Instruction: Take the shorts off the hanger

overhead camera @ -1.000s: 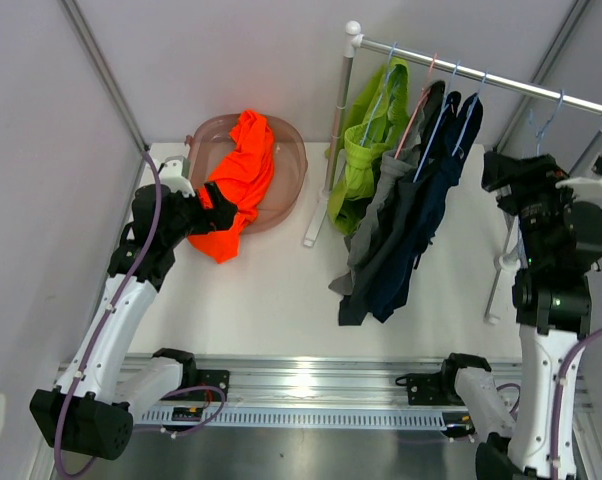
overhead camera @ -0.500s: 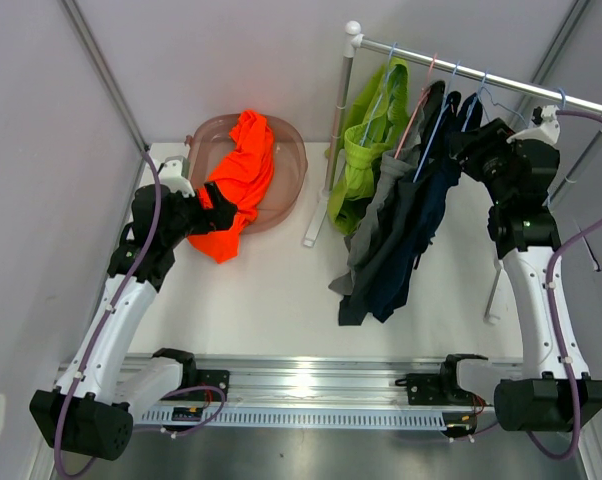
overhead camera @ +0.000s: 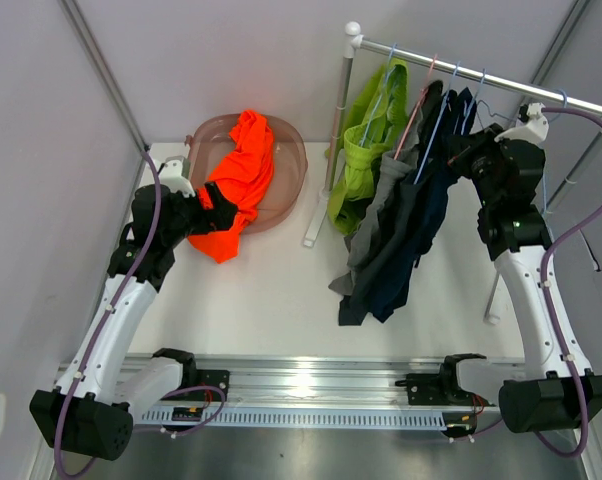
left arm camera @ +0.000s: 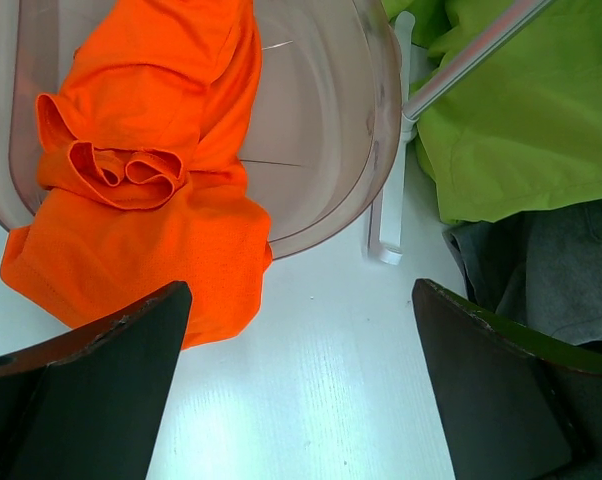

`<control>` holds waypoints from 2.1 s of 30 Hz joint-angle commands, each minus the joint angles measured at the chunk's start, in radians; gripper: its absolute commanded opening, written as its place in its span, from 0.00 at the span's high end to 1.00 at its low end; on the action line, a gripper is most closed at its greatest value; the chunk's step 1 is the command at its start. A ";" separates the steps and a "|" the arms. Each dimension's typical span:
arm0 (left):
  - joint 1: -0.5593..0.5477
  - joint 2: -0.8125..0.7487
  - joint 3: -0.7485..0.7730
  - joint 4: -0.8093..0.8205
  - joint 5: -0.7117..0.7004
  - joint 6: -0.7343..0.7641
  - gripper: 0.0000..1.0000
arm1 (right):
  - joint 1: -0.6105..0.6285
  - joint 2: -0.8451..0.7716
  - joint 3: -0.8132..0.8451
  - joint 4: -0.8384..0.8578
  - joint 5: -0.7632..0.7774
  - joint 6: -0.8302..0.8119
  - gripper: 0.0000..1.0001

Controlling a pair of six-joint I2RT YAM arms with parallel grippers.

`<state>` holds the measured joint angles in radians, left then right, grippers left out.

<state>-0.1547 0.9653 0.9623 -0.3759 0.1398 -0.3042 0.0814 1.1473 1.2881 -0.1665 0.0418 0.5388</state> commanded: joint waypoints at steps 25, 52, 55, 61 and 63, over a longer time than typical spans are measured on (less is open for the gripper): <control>-0.684 -0.044 0.107 0.290 -0.031 0.125 0.01 | 0.006 -0.333 -0.004 -0.133 -0.022 0.019 1.00; -1.082 0.532 0.280 0.703 -0.086 0.180 0.01 | 0.004 -0.405 0.008 -0.212 -0.091 0.082 1.00; -1.083 0.584 0.322 0.698 -0.095 0.195 0.01 | 0.006 -0.408 0.001 -0.209 -0.089 0.089 1.00; -1.083 0.670 0.403 0.706 -0.071 0.188 0.01 | 0.006 -0.420 -0.022 -0.206 -0.086 0.099 1.00; -1.082 0.693 0.421 0.709 -0.059 0.179 0.08 | 0.006 -0.419 -0.024 -0.206 -0.083 0.096 1.00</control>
<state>-1.2350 1.6329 1.3251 0.2775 0.0643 -0.1299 0.0830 0.7494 1.2526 -0.4583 -0.0345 0.6170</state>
